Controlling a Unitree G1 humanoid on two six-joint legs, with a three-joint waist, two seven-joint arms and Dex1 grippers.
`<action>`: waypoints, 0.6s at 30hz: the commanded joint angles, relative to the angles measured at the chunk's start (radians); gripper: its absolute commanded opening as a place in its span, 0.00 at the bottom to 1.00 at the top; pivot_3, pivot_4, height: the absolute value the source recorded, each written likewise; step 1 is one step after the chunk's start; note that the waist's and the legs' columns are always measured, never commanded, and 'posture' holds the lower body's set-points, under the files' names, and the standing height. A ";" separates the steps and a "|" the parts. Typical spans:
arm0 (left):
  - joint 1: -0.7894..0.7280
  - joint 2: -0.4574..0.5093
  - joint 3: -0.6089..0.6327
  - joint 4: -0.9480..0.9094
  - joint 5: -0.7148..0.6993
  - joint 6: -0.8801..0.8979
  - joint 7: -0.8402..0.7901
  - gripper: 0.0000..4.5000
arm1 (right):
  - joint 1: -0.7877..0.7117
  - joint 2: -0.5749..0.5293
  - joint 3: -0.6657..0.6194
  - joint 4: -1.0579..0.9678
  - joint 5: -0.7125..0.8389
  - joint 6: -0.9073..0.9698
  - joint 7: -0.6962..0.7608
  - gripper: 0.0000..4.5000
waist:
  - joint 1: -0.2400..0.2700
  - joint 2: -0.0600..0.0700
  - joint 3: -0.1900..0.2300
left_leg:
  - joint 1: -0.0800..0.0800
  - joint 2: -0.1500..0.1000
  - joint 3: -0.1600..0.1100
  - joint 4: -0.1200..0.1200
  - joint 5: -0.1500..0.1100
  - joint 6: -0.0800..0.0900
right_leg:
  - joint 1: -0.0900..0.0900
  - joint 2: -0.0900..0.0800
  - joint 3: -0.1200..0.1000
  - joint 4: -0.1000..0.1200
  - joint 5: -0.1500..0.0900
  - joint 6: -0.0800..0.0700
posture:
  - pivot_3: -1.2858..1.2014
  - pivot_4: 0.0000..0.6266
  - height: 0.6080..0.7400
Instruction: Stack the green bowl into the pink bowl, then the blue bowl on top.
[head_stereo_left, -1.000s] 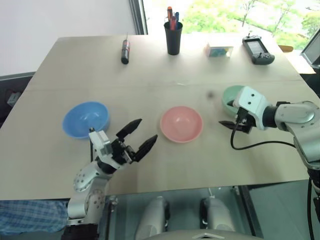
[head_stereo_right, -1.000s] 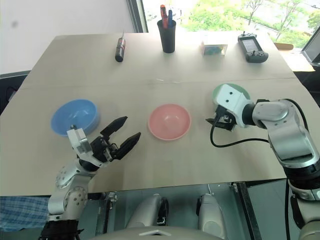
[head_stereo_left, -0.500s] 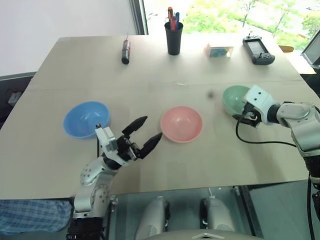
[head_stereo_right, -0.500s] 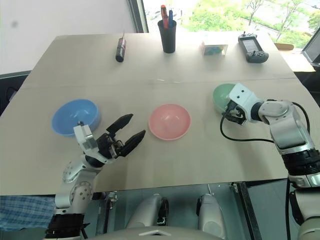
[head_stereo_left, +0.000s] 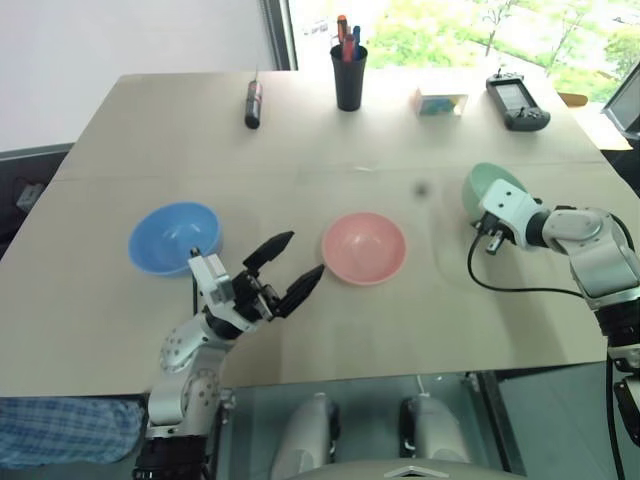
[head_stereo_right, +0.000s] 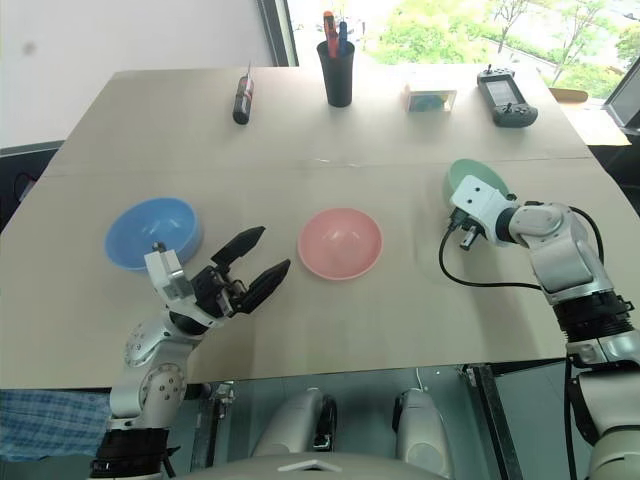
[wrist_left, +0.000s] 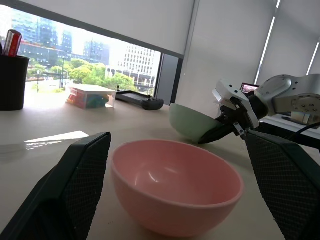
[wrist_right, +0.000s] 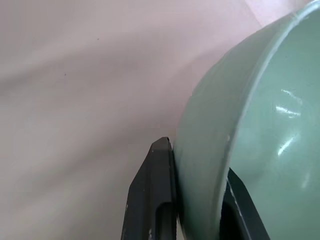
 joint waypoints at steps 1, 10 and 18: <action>-0.010 -0.003 -0.001 -0.047 -0.002 -0.018 0.005 1.00 | 0.008 -0.002 -0.005 -0.010 -0.004 -0.002 0.008 0.00 | 0.000 0.000 0.000 | 0.000 0.000 0.000 0.000 0.000 0.000 | 0.000 0.000 0.000 0.000 0.000 0.000 | 0.52 0.24 0.98; -0.012 0.010 0.010 -0.059 -0.006 -0.006 0.021 1.00 | -0.033 -0.046 0.048 -0.309 -0.019 -0.119 0.129 0.00 | -0.003 0.001 0.001 | 0.000 0.000 0.000 0.000 0.000 0.000 | -0.001 0.000 0.000 0.000 0.000 0.000 | 0.52 0.24 0.98; -0.025 0.021 0.016 -0.036 -0.006 -0.005 0.023 1.00 | -0.101 -0.023 0.122 -0.559 -0.004 -0.105 0.237 0.00 | 0.002 0.001 0.001 | 0.000 0.000 -0.001 0.000 0.000 0.000 | -0.001 0.000 0.000 0.000 0.000 0.000 | 0.52 0.24 0.98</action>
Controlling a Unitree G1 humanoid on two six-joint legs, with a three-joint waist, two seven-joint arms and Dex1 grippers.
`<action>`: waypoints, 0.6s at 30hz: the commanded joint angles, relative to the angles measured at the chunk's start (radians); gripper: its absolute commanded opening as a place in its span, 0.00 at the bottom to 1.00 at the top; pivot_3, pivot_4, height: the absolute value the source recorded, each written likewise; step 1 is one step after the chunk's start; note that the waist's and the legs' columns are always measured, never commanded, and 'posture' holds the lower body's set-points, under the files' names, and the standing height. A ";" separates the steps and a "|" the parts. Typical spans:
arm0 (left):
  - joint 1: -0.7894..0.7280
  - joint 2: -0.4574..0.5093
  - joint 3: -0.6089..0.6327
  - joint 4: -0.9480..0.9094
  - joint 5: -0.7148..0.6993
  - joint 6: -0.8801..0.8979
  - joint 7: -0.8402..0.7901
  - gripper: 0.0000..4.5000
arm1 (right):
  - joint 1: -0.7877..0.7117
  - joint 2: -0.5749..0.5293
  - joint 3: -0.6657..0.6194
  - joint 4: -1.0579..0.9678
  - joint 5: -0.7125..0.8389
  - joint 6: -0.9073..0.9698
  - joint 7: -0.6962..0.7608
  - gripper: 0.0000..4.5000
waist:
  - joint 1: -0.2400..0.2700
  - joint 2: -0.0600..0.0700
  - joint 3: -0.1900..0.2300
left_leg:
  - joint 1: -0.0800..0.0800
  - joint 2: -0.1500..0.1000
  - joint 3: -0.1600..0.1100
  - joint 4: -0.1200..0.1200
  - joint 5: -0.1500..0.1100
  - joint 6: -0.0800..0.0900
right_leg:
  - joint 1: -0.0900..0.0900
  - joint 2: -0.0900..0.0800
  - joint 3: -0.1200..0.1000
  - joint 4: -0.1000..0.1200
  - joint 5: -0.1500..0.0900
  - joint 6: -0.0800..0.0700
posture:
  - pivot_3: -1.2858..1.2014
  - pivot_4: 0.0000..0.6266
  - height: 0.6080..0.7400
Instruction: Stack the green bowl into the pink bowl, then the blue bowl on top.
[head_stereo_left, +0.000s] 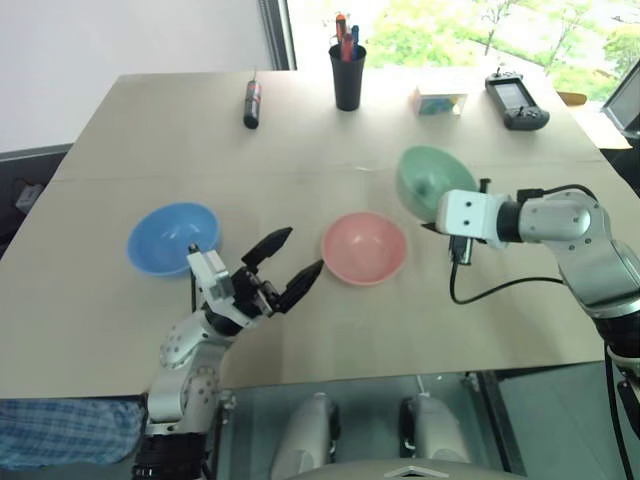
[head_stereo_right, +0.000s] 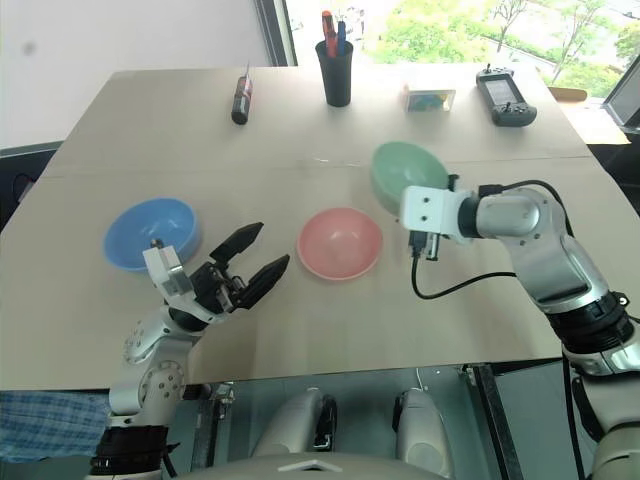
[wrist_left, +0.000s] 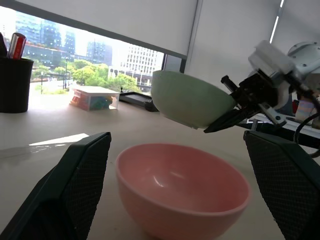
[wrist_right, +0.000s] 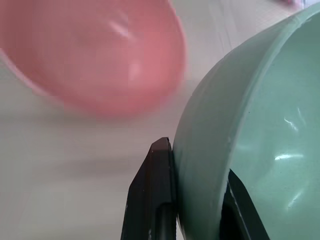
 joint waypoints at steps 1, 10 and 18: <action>-0.016 0.011 0.016 -0.027 -0.007 -0.009 -0.002 1.00 | -0.049 0.015 0.018 -0.102 0.013 0.002 0.040 0.00 | 0.000 0.000 0.000 | 0.000 0.000 0.000 0.000 0.000 0.000 | 0.000 0.000 0.000 0.000 0.000 0.000 | 0.52 0.24 0.98; -0.026 0.029 0.020 -0.010 -0.014 0.000 -0.020 1.00 | -0.075 0.088 0.142 -0.203 -0.007 0.063 0.094 0.24 | -0.003 0.000 0.000 | 0.000 0.000 0.000 0.000 0.000 0.000 | 0.000 0.000 0.000 0.000 0.000 0.000 | 0.52 0.24 0.98; -0.034 0.025 0.011 0.007 -0.006 0.002 -0.020 1.00 | -0.064 0.150 0.049 -0.201 0.004 0.169 -0.007 0.81 | -0.003 0.000 0.000 | 0.000 0.000 0.000 0.000 0.000 0.000 | 0.000 0.000 0.000 0.001 0.000 0.000 | 0.52 0.24 0.98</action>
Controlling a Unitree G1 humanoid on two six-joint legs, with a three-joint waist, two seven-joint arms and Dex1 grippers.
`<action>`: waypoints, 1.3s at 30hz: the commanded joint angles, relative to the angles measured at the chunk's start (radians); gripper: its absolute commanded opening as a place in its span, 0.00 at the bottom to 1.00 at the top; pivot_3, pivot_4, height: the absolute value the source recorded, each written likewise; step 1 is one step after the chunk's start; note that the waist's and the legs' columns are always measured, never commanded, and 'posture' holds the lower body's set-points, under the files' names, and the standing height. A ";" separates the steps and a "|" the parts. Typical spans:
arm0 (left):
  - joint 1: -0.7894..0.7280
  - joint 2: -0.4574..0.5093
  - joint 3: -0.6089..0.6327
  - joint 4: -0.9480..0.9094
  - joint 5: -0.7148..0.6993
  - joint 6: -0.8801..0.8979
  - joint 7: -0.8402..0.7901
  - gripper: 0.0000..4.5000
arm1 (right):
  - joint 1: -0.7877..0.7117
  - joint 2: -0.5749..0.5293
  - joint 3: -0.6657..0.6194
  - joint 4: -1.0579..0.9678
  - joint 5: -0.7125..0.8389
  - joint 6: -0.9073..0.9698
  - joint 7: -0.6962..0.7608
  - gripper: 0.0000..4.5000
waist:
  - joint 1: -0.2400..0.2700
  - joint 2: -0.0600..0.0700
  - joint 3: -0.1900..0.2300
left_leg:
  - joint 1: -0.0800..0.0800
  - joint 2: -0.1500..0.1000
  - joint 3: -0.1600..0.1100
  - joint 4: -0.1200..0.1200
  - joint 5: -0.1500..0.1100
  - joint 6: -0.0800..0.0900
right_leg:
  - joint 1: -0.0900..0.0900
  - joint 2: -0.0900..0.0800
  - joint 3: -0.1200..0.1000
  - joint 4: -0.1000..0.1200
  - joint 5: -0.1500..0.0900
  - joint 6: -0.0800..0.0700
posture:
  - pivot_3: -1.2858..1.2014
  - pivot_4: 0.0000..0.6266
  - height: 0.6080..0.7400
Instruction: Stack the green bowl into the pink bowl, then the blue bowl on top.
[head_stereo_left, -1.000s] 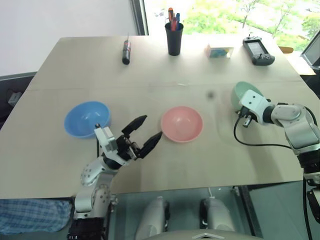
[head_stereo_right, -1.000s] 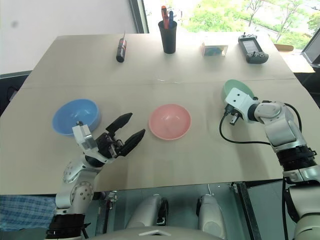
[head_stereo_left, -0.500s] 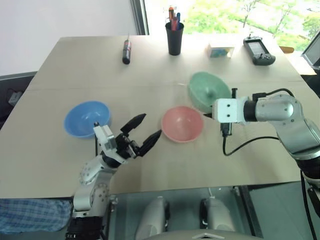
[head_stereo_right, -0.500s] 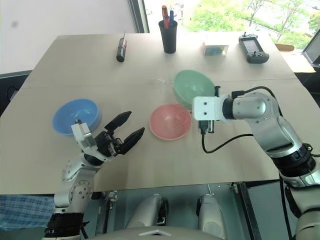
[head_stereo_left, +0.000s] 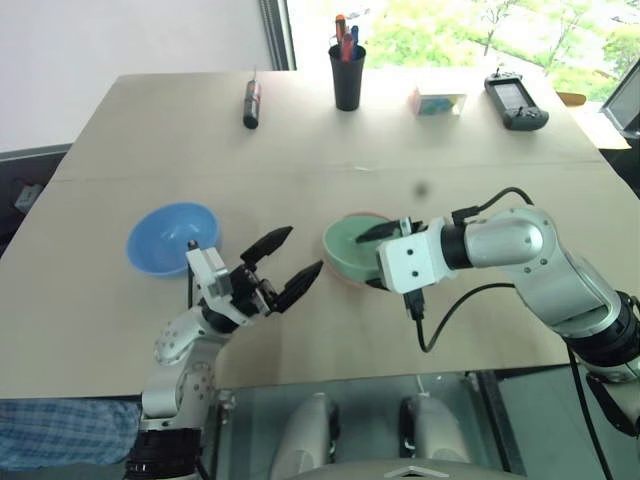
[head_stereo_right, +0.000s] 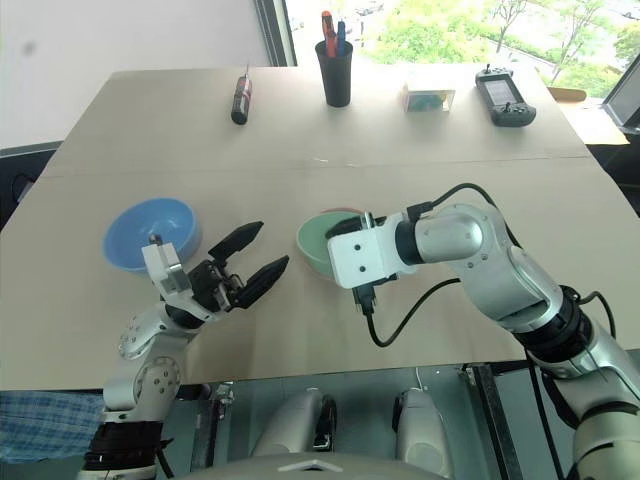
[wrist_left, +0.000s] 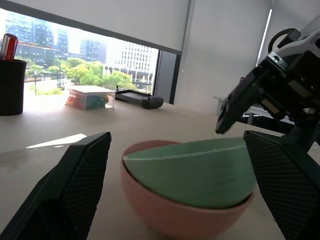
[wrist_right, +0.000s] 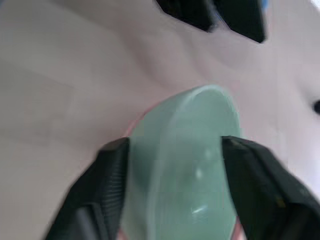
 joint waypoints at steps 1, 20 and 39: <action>-0.023 -0.005 0.008 -0.003 -0.002 -0.001 0.012 1.00 | 0.001 0.040 -0.149 -0.032 0.071 0.117 -0.069 0.81 | 0.002 0.000 0.000 | 0.000 0.000 0.000 0.000 0.000 0.000 | 0.000 0.000 0.000 0.000 0.000 0.000 | 0.52 0.24 0.98; 0.002 0.153 0.015 -0.208 0.406 0.268 0.453 1.00 | 0.298 0.006 -0.818 -0.016 0.855 0.328 0.019 0.81 | 0.015 0.000 0.000 | 0.001 0.000 0.001 -0.001 0.000 0.000 | 0.000 0.001 0.002 0.003 0.000 0.000 | 0.52 0.24 0.98; 0.076 0.273 0.148 -0.593 0.523 0.897 0.672 1.00 | 0.222 -0.061 -0.628 0.172 0.855 0.130 0.131 0.81 | 0.022 -0.001 0.000 | 0.001 0.000 0.001 0.000 0.000 0.000 | 0.000 0.000 0.002 0.002 0.000 0.000 | 0.52 0.24 0.98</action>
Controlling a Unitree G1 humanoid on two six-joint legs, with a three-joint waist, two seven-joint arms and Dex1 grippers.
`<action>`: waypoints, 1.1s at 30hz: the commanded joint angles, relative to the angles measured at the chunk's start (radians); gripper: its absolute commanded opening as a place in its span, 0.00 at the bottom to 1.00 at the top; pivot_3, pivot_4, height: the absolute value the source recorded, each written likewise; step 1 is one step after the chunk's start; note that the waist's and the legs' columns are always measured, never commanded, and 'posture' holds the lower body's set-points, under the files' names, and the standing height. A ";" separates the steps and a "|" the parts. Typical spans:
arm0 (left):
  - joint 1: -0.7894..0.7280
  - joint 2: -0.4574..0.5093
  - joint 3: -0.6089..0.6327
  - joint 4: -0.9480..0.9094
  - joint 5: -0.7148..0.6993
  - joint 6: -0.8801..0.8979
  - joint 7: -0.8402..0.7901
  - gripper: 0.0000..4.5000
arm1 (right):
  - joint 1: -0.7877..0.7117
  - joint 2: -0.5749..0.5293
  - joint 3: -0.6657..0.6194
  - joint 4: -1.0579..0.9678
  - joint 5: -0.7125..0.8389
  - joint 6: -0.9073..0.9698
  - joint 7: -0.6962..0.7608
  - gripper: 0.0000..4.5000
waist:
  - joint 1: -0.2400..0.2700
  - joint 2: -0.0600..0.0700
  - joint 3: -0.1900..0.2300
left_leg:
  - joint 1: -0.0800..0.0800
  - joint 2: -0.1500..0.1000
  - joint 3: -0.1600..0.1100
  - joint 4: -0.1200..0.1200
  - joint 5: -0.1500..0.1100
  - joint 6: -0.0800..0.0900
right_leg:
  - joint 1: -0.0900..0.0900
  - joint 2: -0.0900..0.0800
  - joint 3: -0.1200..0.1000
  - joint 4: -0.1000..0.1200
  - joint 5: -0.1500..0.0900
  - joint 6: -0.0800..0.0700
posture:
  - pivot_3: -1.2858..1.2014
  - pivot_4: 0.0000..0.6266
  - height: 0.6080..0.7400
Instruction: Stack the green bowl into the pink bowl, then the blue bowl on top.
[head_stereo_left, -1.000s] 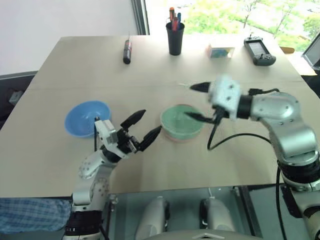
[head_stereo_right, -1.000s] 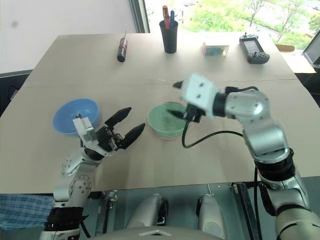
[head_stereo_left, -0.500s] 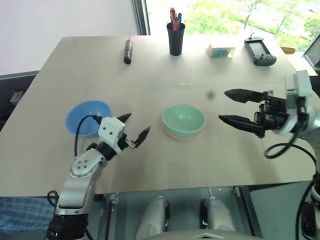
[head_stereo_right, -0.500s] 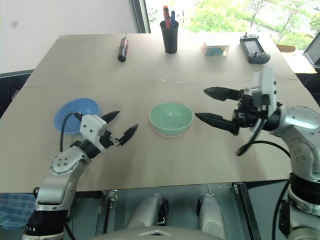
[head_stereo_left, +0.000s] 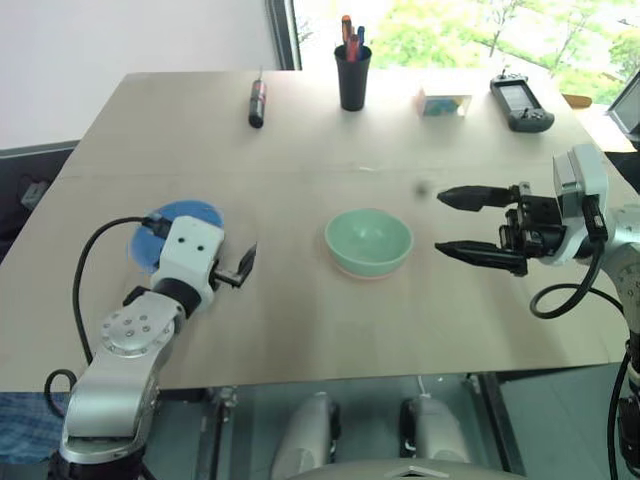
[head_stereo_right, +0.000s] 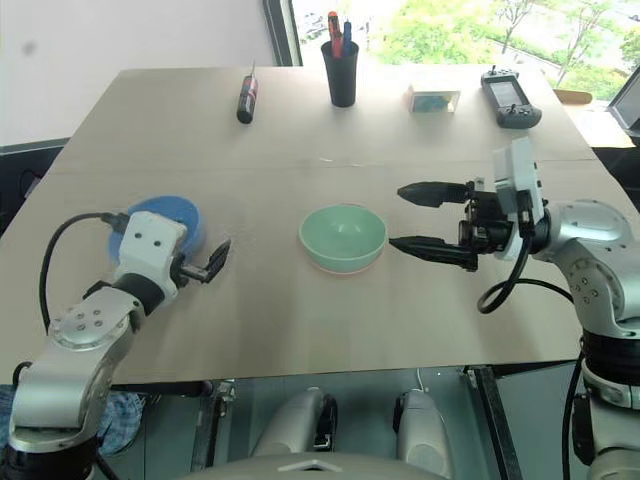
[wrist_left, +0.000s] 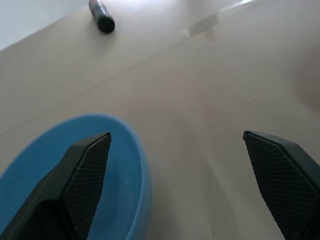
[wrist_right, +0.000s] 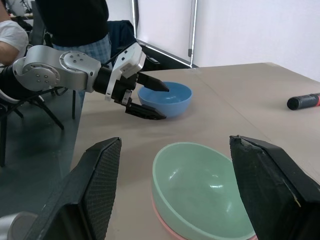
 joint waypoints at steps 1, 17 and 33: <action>0.055 0.042 0.065 -0.060 0.051 0.043 0.014 1.00 | -0.034 -0.011 0.013 0.017 0.004 -0.045 0.027 0.81 | 0.000 0.000 0.000 | 0.000 0.000 0.000 0.000 0.000 0.000 | 0.000 0.000 0.000 0.000 0.000 0.000 | 0.52 0.24 0.98; 0.024 0.177 0.047 0.208 0.120 -0.045 -0.071 1.00 | -0.001 -0.019 0.013 -0.002 0.015 -0.093 0.018 0.81 | 0.002 -0.001 0.001 | 0.000 0.000 0.000 0.000 0.000 0.000 | 0.000 0.000 0.000 0.000 0.000 0.000 | 0.52 0.24 0.98; -0.111 0.226 -0.097 0.354 0.135 -0.145 -0.191 0.27 | 0.055 -0.038 -0.011 -0.059 0.027 -0.098 -0.051 0.81 | 0.002 -0.002 0.002 | 0.000 0.000 0.000 0.000 0.000 0.000 | 0.000 0.000 0.000 0.000 0.000 0.000 | 0.52 0.24 0.98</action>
